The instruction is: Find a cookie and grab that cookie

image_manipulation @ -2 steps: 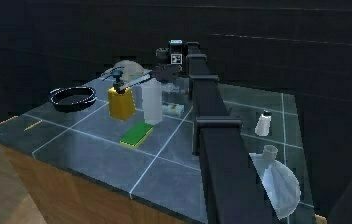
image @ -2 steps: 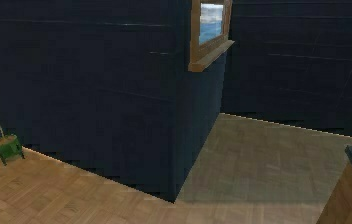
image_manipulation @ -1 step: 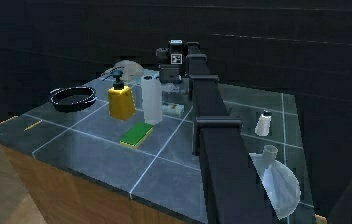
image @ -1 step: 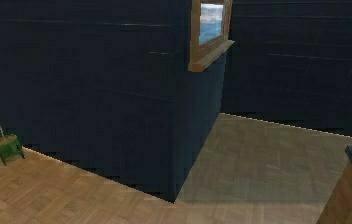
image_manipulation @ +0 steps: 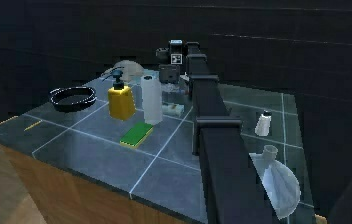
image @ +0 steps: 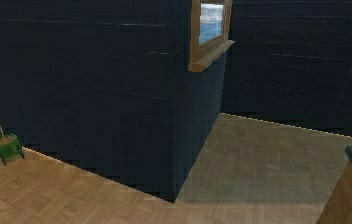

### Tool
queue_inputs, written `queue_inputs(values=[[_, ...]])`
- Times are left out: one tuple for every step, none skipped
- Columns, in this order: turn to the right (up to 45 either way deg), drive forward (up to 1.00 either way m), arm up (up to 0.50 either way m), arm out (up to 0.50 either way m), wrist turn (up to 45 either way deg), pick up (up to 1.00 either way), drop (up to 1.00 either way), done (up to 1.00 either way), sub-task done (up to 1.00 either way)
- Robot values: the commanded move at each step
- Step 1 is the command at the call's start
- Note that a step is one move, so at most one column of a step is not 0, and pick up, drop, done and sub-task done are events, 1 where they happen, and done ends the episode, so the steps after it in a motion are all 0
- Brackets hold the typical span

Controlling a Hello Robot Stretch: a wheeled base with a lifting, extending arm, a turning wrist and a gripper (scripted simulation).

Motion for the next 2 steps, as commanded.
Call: queue_inputs(values=[[0.0, 0.0, -0.14, 0.0, 0.0, 0.0, 0.0, 0.0, 0.0], [0.0, 0.0, 0.0, 0.0, 0.0, 1.0, 0.0, 0.0, 0.0]])
